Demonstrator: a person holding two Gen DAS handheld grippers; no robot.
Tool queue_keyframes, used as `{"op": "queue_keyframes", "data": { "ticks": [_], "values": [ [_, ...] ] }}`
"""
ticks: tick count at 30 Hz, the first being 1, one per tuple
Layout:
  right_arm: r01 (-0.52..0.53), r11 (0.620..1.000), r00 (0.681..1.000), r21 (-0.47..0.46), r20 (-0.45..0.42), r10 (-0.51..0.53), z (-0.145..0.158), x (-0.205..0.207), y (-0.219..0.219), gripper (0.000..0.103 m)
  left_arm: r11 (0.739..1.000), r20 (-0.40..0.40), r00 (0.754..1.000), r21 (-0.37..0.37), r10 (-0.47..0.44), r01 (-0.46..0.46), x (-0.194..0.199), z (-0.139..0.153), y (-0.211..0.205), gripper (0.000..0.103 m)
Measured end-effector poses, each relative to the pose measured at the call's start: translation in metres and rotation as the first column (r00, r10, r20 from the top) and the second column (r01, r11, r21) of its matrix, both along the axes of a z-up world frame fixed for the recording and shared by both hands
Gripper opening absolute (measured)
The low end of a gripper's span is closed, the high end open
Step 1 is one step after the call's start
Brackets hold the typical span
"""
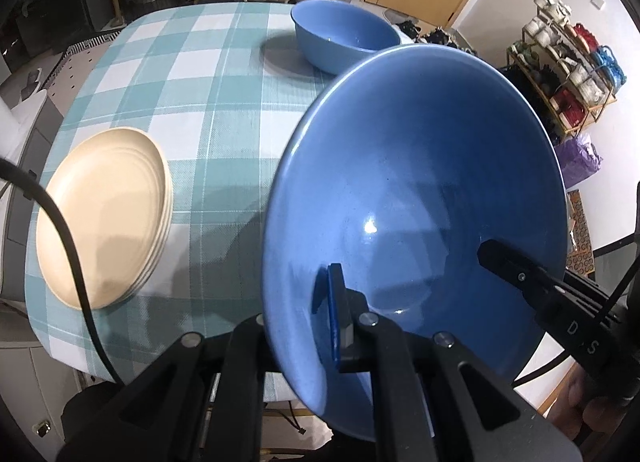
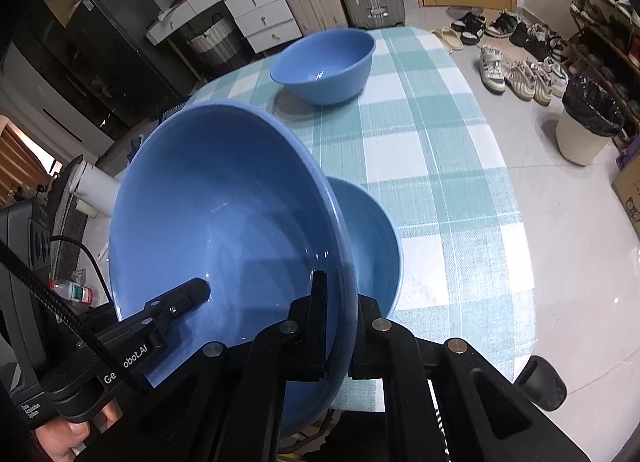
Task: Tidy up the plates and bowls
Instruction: 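Lower the held bowl with both grippers into the set-down bowl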
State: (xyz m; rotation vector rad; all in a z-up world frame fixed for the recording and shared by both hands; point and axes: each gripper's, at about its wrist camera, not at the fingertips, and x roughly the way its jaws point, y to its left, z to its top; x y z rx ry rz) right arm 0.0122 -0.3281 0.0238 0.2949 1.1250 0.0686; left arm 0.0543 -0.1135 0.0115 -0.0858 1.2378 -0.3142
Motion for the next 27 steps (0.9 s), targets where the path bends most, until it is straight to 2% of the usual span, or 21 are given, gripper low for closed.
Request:
{"op": "queue_keyframes", "data": {
  "ticks": [11, 15, 27],
  "values": [
    [0.005, 0.999, 0.996, 0.037, -0.088, -0.002, -0.039, 0.021, -0.01, 0.006, 0.999, -0.026, 1.0, 0.044, -0.009, 0.01, 0.014, -0.024, -0.005, 0.007],
    [0.01, 0.999, 0.995, 0.03, -0.098, -0.007, -0.046, 0.025, -0.012, 0.006, 0.998, -0.028, 0.999, 0.062, -0.019, 0.021, 0.017, -0.027, -0.01, 0.007],
    [0.025, 1.0, 0.99, 0.012, -0.14, -0.023, -0.058, 0.028, -0.021, 0.006, 0.998, -0.04, 0.999, 0.049, -0.025, 0.027, 0.028, -0.032, -0.013, 0.007]
  ]
}}
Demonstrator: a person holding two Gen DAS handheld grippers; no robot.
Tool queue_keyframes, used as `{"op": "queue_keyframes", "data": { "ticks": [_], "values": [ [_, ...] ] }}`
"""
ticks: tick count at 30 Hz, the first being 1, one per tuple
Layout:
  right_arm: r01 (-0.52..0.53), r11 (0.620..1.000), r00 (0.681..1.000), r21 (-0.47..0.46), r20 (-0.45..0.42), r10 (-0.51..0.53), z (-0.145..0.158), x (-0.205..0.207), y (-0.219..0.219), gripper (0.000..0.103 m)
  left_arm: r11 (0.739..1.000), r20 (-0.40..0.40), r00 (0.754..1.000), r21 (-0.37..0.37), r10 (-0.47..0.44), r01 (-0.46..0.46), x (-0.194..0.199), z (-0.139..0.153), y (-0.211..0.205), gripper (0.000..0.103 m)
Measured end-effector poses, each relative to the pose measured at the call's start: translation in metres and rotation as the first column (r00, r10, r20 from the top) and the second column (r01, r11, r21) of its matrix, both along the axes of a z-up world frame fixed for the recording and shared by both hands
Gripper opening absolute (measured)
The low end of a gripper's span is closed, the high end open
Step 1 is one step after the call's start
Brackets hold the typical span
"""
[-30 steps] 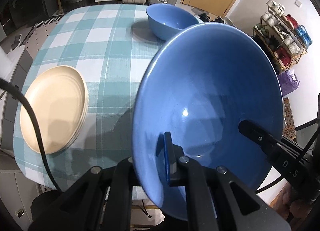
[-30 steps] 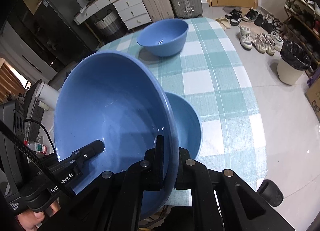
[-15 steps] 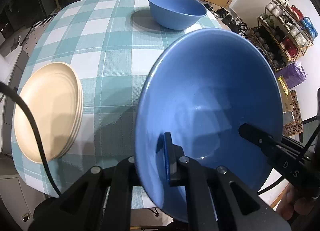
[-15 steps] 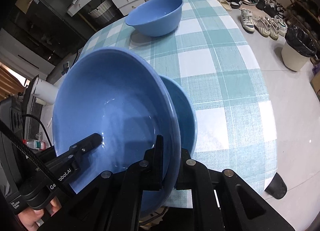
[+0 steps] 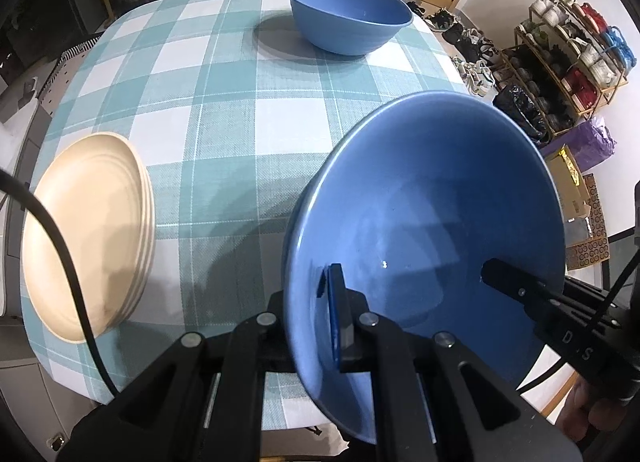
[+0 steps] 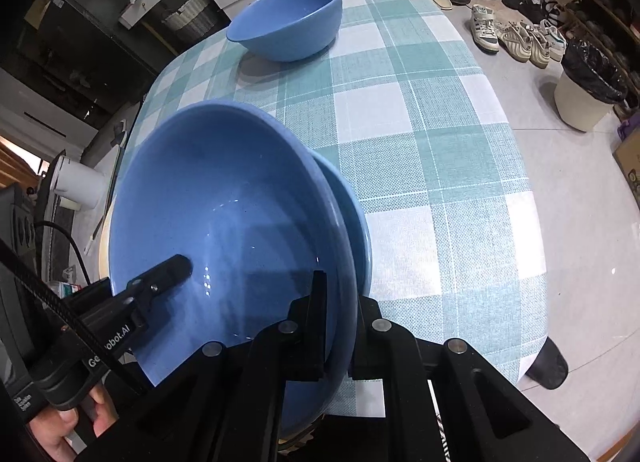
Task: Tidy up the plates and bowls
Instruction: 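Lower the held bowl with both grippers into the set-down bowl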
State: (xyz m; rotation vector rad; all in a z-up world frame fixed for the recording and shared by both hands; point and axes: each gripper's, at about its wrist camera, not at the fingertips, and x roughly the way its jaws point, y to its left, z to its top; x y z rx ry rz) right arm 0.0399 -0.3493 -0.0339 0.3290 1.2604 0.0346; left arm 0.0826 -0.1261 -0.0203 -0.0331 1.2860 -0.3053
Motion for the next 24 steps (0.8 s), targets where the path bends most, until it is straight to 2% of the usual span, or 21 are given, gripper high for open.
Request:
{"op": "queue_keyframes", "data": {
  "ticks": [6, 18, 24],
  "values": [
    [0.005, 1.0, 1.0, -0.012, -0.007, -0.005, 0.001, 0.003, -0.001, 0.006, 0.999, -0.033, 0.999, -0.039, 0.007, -0.009, 0.005, 0.002, 0.007, 0.008],
    [-0.013, 0.999, 1.0, -0.037, -0.019, 0.012, 0.004, 0.001, 0.003, 0.006, 0.997, -0.029, 0.999, -0.071, 0.02, -0.022, 0.007, 0.011, 0.016, 0.008],
    [-0.045, 0.994, 0.999, -0.099, -0.024, 0.043, 0.01, 0.002, 0.013, 0.006, 0.997, -0.03, 0.999, -0.074, 0.018, -0.021, 0.006, 0.011, 0.018, 0.008]
  ]
}}
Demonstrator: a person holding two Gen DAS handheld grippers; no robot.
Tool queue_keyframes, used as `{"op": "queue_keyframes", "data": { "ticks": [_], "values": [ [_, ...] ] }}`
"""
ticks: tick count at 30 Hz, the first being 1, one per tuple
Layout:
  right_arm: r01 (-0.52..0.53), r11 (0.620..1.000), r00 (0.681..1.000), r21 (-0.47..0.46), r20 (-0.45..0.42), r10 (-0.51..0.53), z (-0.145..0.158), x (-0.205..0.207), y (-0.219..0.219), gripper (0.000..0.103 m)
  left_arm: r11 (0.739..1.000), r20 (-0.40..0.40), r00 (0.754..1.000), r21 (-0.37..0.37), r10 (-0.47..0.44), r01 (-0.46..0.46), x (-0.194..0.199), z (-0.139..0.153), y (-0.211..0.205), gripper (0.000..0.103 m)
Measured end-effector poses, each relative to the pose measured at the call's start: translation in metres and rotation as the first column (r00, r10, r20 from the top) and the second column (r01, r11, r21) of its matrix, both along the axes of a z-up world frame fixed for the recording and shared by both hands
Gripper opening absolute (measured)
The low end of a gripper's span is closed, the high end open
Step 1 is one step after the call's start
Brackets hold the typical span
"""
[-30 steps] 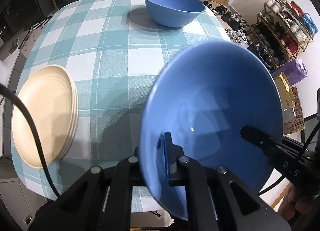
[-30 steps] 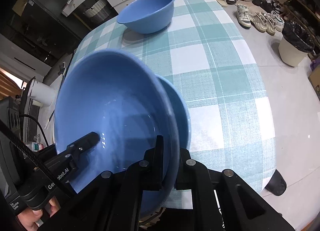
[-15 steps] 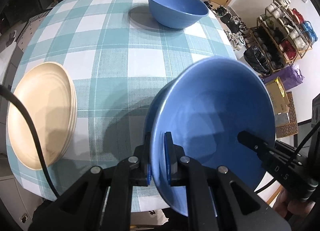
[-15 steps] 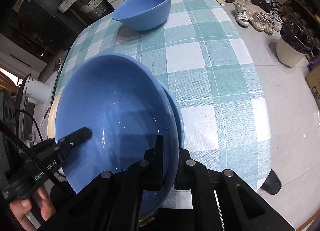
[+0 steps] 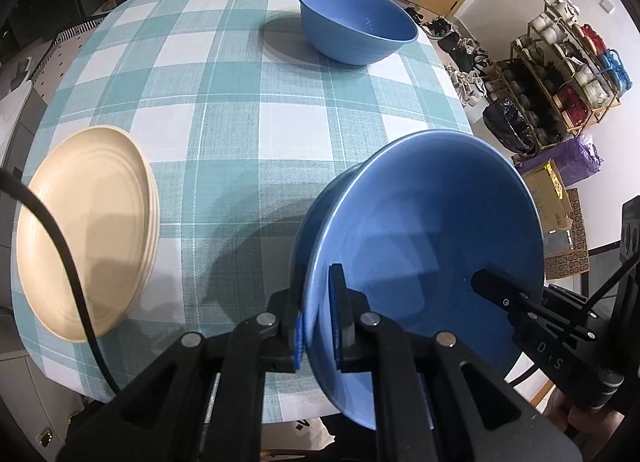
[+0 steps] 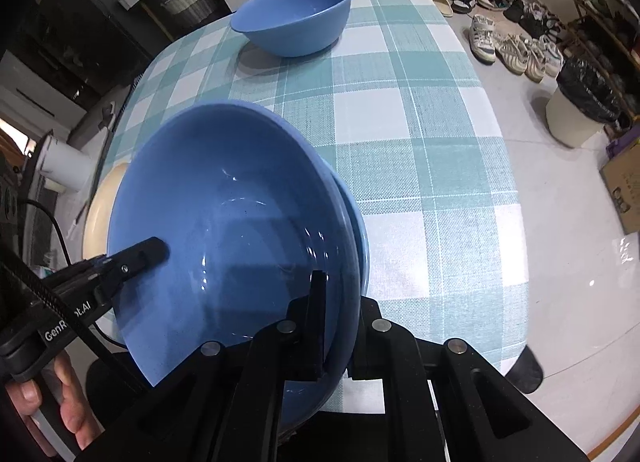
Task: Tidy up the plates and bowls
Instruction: 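Lower the held bowl with both grippers into the set-down bowl, then open both grippers to release the bowl into the other bowl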
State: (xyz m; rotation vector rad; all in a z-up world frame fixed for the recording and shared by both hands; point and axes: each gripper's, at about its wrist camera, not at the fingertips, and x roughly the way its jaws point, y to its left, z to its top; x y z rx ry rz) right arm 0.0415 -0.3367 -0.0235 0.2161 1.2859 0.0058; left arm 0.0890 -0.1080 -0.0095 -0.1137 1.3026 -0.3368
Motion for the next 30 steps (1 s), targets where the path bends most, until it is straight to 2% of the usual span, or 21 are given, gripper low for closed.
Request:
{"op": "queue_keyframes", "data": {
  "ticks": [7, 9, 12, 17, 30],
  "values": [
    [-0.013, 0.999, 1.0, -0.034, -0.008, 0.013, 0.003, 0.001, 0.004, 0.006, 1.0, 0.01, 1.0, 0.004, 0.0, 0.0, 0.0, 0.003, 0.002, 0.008],
    [-0.018, 0.999, 1.0, -0.033, -0.019, 0.017, 0.002, 0.001, 0.004, 0.008, 0.999, 0.035, 0.999, 0.044, 0.011, -0.013, 0.0, 0.007, 0.003, 0.009],
    [-0.008, 0.999, 0.999, -0.033, -0.052, 0.006, -0.005, 0.004, 0.003, 0.009, 0.999, 0.029, 0.999, 0.027, 0.018, -0.019, 0.003, 0.006, 0.008, 0.01],
    [0.002, 1.0, 0.998, -0.013, -0.055, -0.003, -0.007, 0.005, 0.001, 0.009, 0.999, -0.002, 0.999, 0.008, 0.033, -0.033, 0.006, -0.002, 0.013, 0.01],
    [-0.019, 1.0, 0.995, -0.02, -0.098, 0.017, 0.0, 0.003, 0.003, 0.011, 1.0, -0.005, 1.0, 0.011, 0.025, -0.025, 0.004, -0.006, 0.01, 0.01]
  ]
}}
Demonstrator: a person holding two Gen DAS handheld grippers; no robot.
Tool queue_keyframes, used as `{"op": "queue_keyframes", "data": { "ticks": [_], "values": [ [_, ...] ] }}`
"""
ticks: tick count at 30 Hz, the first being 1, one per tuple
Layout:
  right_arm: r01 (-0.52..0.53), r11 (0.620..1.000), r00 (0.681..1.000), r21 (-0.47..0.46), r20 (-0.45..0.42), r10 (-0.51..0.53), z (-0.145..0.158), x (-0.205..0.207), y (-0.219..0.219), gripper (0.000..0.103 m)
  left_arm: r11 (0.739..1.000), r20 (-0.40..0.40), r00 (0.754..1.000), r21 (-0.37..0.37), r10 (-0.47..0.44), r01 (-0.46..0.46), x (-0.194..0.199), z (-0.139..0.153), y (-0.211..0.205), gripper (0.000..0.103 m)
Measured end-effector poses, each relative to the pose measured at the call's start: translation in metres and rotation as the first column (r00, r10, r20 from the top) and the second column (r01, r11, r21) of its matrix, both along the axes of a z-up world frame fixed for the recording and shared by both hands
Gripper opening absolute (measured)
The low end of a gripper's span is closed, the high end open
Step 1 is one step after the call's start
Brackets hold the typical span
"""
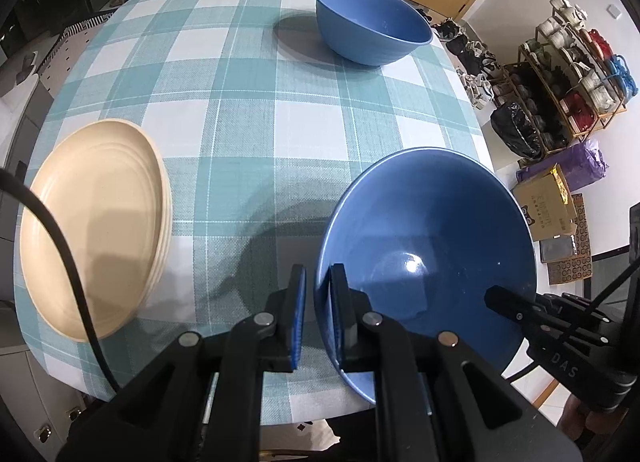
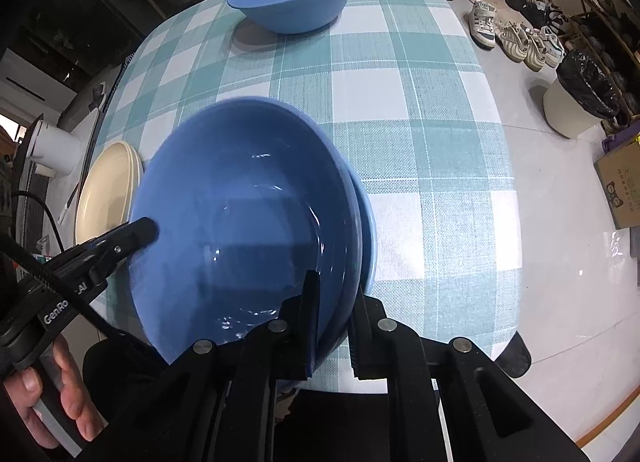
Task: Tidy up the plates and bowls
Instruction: 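Open both grippers to release the bowl into the other bowl, then lift both grippers up and away from the nested bowls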
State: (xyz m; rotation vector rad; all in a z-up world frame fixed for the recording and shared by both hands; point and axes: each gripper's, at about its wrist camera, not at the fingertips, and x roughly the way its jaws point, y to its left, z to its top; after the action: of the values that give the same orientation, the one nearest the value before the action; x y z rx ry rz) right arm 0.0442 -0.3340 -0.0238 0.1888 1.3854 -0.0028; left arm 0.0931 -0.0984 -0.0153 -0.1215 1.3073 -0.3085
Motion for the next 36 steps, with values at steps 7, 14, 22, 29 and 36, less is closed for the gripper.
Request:
{"op": "queue_keyframes", "data": {
  "ticks": [7, 14, 22, 29, 36],
  "values": [
    [-0.024, 0.998, 1.0, -0.061, 0.008, 0.024, 0.012, -0.004, 0.004, 0.018, 1.0, 0.003, 1.0, -0.001, 0.0, 0.0, -0.002, 0.0, 0.0, 0.01],
    [-0.021, 0.996, 0.999, -0.087, 0.035, 0.024, 0.015, -0.009, -0.004, 0.019, 1.0, 0.009, 1.0, -0.008, 0.0, 0.0, -0.005, 0.003, 0.001, 0.01],
    [-0.031, 1.0, 0.957, -0.007, 0.29, 0.032, 0.045, -0.031, -0.004, 0.019, 1.0, 0.138, 0.99, 0.02, 0.004, -0.007, -0.017, 0.017, 0.003, 0.01],
    [-0.098, 0.995, 0.84, -0.036, 0.533, 0.102, 0.054, -0.061, 0.022, 0.019, 0.998, 0.357, 0.934, 0.052, 0.008, -0.029, -0.037, 0.045, 0.007, 0.033],
    [-0.139, 0.99, 0.672, -0.019, 0.733, 0.108, 0.067, -0.096, 0.042, 0.019, 0.998, 0.58, 0.814, 0.042, 0.018, -0.052, -0.076, 0.079, 0.021, 0.045]
  ]
}}
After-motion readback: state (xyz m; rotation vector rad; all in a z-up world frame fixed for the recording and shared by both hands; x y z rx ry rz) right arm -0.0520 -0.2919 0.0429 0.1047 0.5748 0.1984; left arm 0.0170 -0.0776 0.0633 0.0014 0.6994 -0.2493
